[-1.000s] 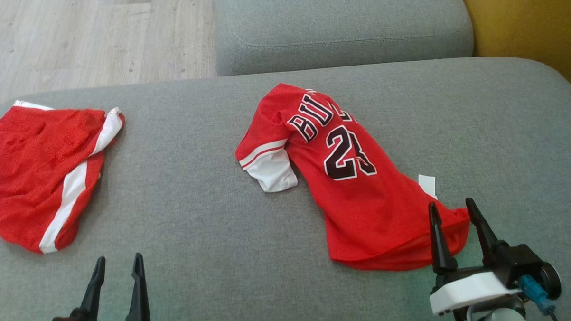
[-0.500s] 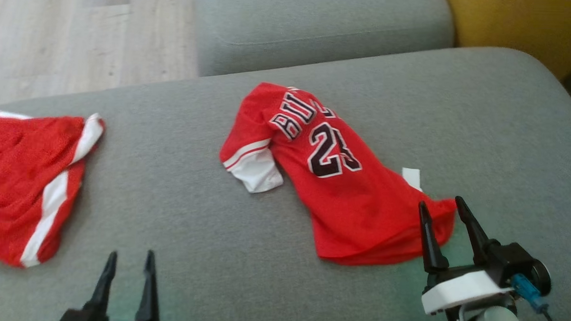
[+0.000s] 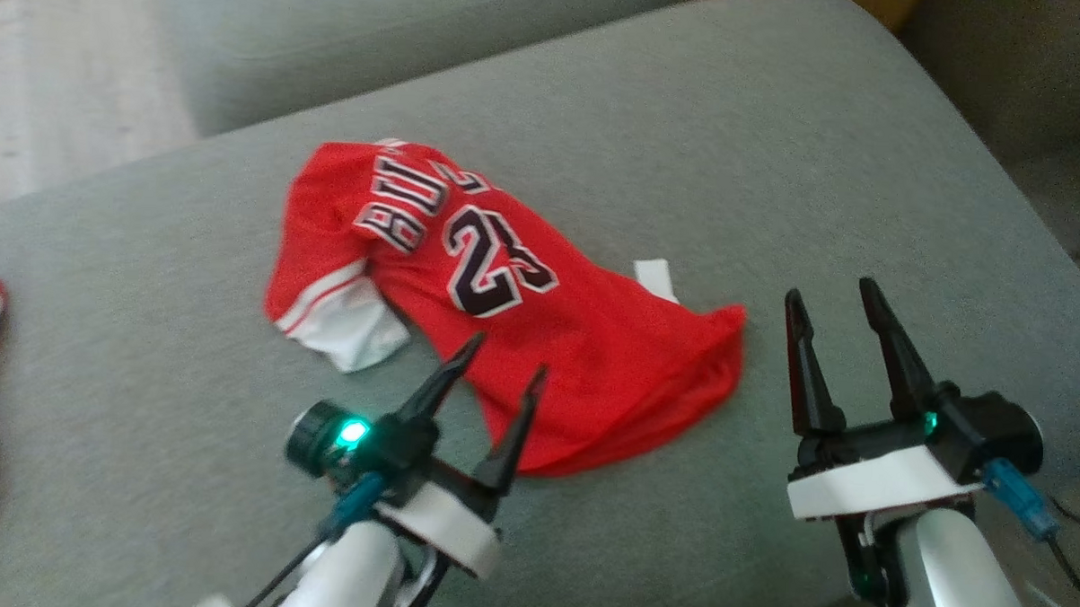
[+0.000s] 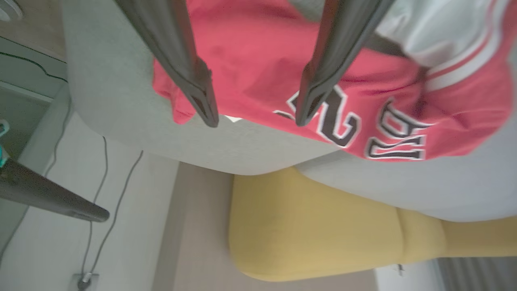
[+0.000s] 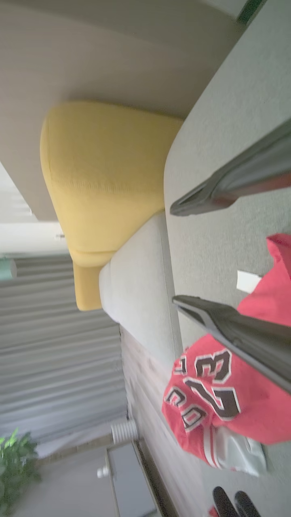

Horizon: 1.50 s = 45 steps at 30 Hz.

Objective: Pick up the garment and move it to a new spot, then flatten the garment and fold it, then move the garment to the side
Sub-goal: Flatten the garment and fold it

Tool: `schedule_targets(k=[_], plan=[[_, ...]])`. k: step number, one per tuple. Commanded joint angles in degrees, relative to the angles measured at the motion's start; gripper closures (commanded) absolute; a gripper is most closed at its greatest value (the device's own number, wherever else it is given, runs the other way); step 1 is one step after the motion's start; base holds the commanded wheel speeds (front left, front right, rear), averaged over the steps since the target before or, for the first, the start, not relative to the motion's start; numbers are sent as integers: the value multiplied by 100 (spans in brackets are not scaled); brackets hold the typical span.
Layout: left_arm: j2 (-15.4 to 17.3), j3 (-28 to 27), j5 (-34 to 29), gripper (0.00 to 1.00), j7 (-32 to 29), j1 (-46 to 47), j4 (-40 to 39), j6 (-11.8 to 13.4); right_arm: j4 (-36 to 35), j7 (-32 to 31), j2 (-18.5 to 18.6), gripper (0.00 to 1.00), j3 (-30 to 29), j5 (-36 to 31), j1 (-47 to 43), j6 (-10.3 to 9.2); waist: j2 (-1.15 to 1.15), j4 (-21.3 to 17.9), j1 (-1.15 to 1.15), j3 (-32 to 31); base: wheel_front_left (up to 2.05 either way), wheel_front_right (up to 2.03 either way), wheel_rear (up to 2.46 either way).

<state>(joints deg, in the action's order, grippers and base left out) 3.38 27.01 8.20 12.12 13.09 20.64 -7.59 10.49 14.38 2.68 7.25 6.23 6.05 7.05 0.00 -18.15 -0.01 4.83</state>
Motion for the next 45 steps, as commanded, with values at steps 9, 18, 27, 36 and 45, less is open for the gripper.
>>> schedule_targets(k=[9,18,27,36,45], plan=[[-41,1056,312,0,-249,1063,839,11,-485,62,20,0,129,256,258,44,0,-1111,1,603,0,0,0],[-48,1574,60,0,-632,1412,1937,237,-595,62,20,0,45,402,211,44,0,-1244,1,762,0,0,0],[-49,1913,-19,100,-575,1544,2220,441,-534,62,20,0,43,444,223,44,0,-1049,1,643,0,0,0],[115,1751,791,100,-532,1088,879,548,-478,62,20,0,-162,403,-20,44,0,-247,1,358,0,0,0],[1699,768,1469,100,-1060,-248,-714,1099,-373,62,20,0,-186,383,-136,44,0,652,1,54,0,0,0]])
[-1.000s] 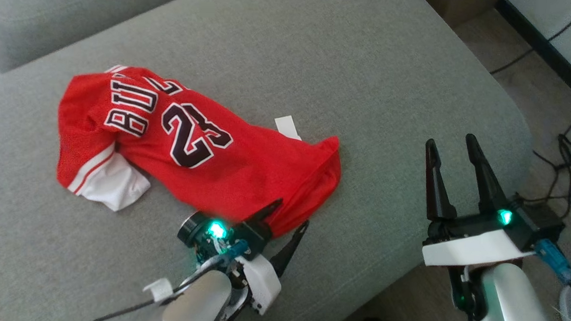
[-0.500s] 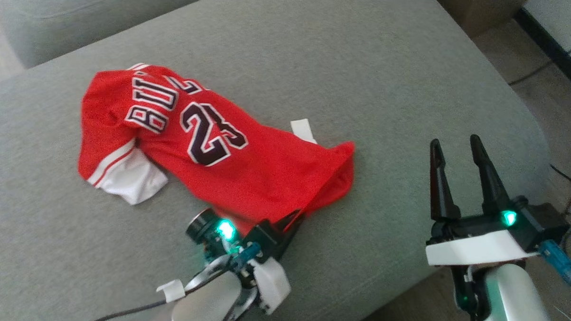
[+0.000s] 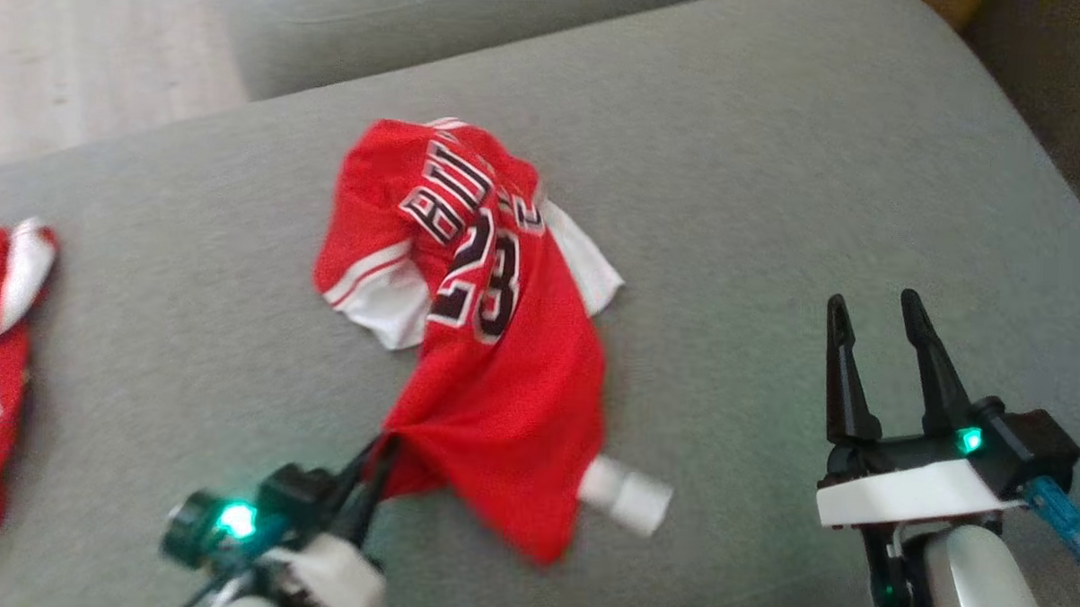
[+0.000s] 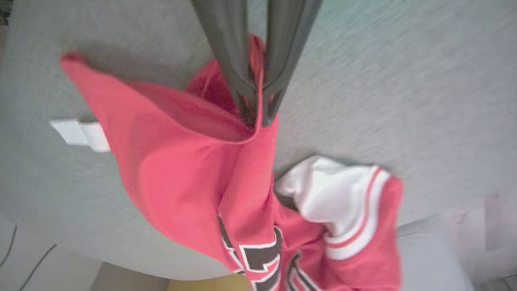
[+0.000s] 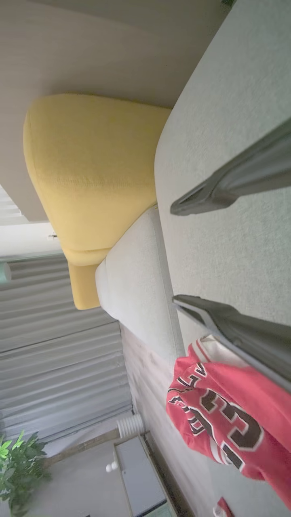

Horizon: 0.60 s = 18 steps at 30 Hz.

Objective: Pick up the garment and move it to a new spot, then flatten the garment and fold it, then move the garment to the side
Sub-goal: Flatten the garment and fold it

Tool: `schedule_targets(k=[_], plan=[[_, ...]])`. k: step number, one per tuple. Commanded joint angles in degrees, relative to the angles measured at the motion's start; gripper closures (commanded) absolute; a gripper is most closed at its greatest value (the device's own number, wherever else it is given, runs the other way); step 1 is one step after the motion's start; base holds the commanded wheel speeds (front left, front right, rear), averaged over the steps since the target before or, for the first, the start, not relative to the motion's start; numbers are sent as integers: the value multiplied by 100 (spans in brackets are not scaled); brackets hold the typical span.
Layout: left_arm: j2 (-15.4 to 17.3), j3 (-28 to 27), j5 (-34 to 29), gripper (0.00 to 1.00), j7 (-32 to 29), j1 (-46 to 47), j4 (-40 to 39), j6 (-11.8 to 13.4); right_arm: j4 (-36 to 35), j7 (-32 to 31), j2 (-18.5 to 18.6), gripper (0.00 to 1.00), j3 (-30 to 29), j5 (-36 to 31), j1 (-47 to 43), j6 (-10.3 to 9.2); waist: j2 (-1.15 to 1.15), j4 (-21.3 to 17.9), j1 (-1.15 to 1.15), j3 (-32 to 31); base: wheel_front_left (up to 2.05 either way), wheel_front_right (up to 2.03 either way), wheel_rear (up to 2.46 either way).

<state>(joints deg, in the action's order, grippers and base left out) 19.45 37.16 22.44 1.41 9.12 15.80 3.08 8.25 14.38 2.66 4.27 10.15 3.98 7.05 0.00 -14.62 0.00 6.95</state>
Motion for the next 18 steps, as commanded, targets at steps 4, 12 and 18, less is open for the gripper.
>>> schedule_targets(k=[4,12,18], plan=[[467,-575,299,100,-135,-236,-490,204,-95,62,21,0,105,-22,37,44,0,544,0,-244,0,0,0],[1092,-1438,940,100,-282,-898,-335,600,36,62,21,0,183,-52,-6,44,0,1014,0,-417,0,0,0],[1049,-1615,1114,82,-181,-942,-32,702,108,62,21,0,193,-75,-13,44,0,1166,0,-488,0,0,0]])
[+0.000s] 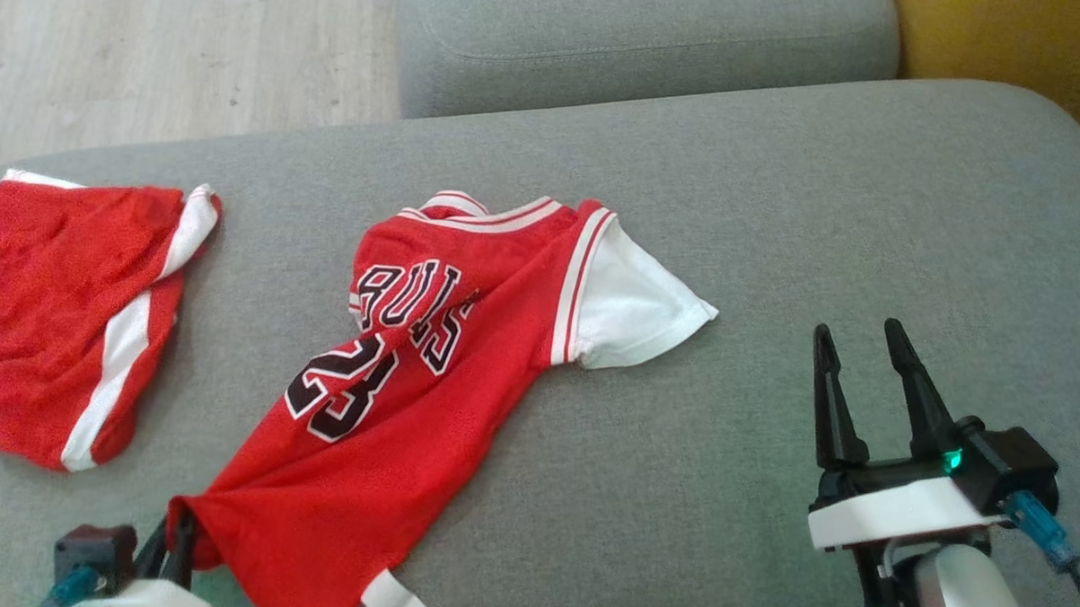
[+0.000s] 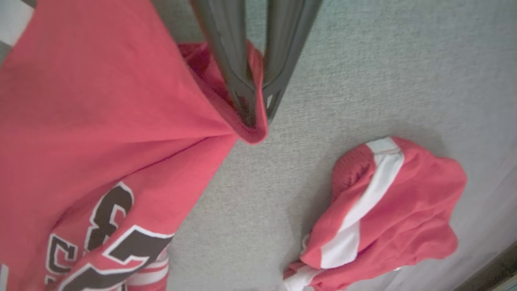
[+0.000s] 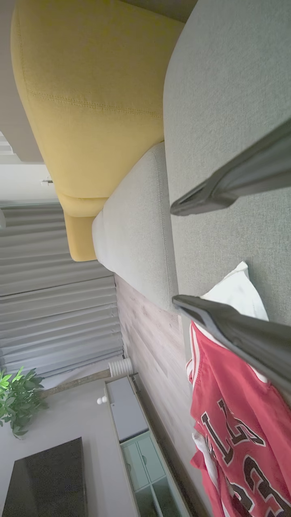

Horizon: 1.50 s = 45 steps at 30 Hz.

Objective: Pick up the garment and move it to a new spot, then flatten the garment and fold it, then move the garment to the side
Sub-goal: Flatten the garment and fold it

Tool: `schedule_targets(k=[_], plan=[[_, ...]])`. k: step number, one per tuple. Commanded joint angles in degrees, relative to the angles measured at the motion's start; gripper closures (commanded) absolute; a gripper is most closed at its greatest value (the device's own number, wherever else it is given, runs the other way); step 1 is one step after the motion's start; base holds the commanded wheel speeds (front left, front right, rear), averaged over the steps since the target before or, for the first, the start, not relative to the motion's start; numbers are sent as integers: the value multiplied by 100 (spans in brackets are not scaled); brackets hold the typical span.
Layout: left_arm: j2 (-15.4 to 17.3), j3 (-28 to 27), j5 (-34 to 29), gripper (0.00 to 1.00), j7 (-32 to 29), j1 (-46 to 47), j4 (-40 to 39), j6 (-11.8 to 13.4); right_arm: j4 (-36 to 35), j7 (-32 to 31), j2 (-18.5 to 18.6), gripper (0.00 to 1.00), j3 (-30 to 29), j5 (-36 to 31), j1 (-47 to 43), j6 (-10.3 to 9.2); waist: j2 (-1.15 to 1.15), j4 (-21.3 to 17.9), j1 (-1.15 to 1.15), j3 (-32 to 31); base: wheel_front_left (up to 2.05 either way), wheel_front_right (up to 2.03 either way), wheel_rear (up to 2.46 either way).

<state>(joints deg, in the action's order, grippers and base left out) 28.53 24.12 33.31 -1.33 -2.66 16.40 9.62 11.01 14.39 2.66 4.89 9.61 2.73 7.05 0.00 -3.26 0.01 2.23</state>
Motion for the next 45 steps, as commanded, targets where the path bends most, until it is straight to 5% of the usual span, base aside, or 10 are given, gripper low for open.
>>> schedule_targets(k=[1,2,8,16,21,32,45], plan=[[92,-353,86,51,133,238,-67,63,-165,61,21,0,128,-21,110,44,0,49,-1,-23,0,0,0],[57,-372,129,0,145,234,-61,67,-161,61,21,0,130,-20,107,44,0,61,-1,-30,0,0,0],[61,-480,254,0,39,143,-346,230,-138,61,21,0,151,-27,74,44,0,96,-1,-88,0,0,0],[-40,-320,-69,0,11,488,-1692,551,-103,61,21,0,290,-31,133,44,0,-102,-1,-81,0,0,0],[-452,289,-294,0,-133,1013,-1906,339,-108,61,21,0,391,-23,212,44,0,-405,-1,65,0,0,0],[-1446,1363,-877,0,-213,2658,-278,-299,-214,61,21,0,494,56,527,44,0,-1149,-1,669,0,0,0],[-1429,1963,-1556,0,-215,3576,1811,-584,-279,61,21,0,391,184,578,44,0,-1723,-1,899,0,0,0]])
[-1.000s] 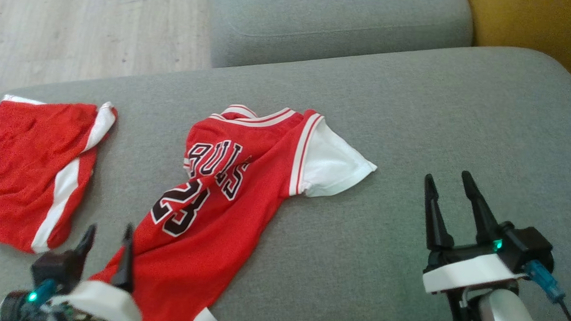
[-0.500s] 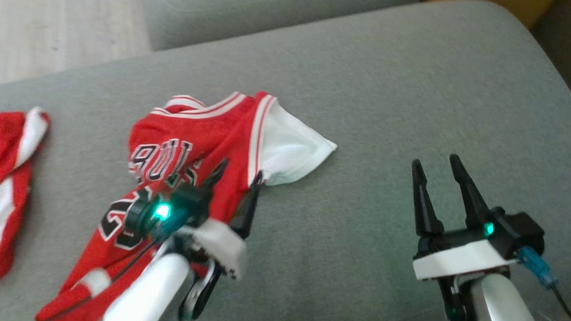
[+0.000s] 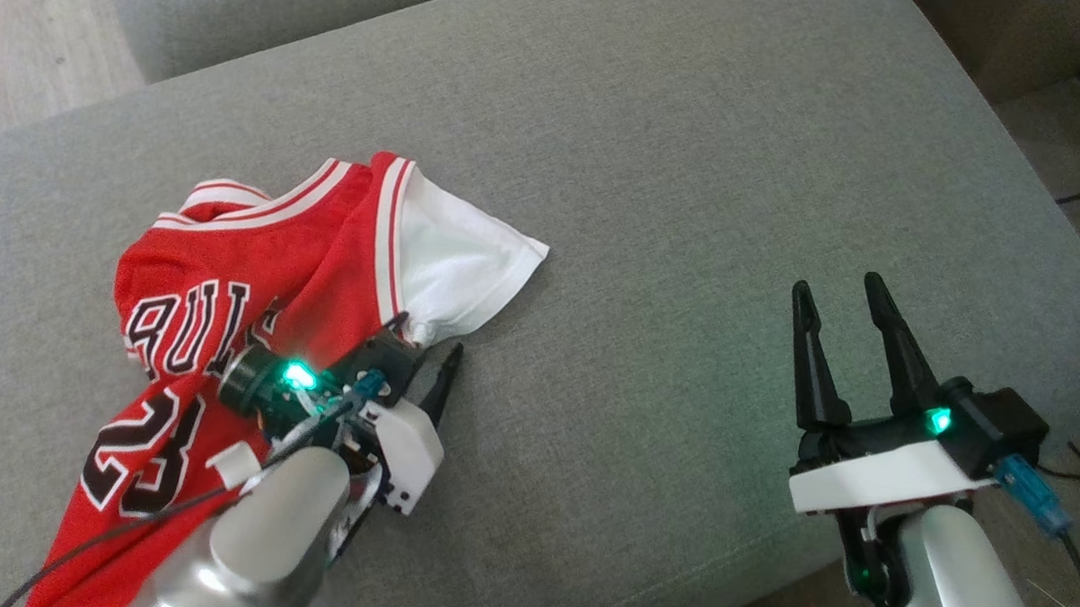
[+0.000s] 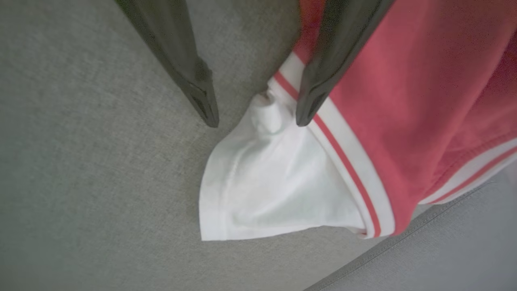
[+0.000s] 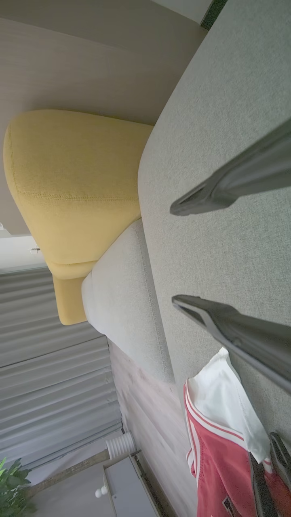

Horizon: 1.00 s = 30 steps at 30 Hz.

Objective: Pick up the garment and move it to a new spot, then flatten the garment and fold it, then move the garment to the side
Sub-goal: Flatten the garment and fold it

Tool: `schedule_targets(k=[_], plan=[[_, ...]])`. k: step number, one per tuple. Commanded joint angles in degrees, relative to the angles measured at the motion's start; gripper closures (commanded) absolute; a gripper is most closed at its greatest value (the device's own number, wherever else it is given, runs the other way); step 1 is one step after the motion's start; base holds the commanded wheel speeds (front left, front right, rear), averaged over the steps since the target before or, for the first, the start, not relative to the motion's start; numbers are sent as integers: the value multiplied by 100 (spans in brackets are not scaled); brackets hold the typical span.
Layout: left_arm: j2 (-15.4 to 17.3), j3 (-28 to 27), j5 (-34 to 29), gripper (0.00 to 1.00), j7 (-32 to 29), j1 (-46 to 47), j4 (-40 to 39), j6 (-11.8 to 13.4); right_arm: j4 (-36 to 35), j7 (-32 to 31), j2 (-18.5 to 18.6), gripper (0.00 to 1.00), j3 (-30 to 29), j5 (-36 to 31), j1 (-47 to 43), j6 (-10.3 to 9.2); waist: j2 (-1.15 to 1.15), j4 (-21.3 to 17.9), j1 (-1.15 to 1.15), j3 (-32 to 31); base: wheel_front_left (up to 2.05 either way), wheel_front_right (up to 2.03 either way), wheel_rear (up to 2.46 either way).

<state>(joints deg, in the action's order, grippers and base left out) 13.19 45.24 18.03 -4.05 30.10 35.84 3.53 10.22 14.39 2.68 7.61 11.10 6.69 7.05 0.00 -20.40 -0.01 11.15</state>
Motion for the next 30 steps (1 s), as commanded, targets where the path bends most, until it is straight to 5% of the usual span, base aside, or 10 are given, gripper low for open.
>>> schedule_targets(k=[1,3,4,5,21,23,24,30], plan=[[85,-132,-51,0,97,346,-38,27,-203,61,20,0,119,40,184,44,0,-18,1,9,0,0,0],[18,-103,-81,10,177,447,147,27,-208,61,20,0,120,51,196,44,0,-29,1,17,0,0,0],[-26,-90,-85,71,214,490,239,21,-208,61,20,0,123,56,204,44,0,-34,1,19,0,0,0],[-73,-68,-79,100,249,528,325,-20,-206,61,20,0,132,60,215,44,0,-42,1,19,0,0,0],[-830,-39,488,100,1444,578,317,-647,-182,61,20,0,151,87,149,44,0,-69,1,-36,0,0,0],[-836,-15,523,45,1423,518,372,-660,-162,61,20,0,155,86,134,44,0,-40,1,-57,0,0,0],[-831,-33,545,0,1433,492,397,-631,-151,61,20,0,157,84,127,44,0,-27,1,-70,0,0,0],[-701,-282,787,0,1463,334,276,-482,-124,61,20,0,145,71,90,44,0,50,1,-127,0,0,0]])
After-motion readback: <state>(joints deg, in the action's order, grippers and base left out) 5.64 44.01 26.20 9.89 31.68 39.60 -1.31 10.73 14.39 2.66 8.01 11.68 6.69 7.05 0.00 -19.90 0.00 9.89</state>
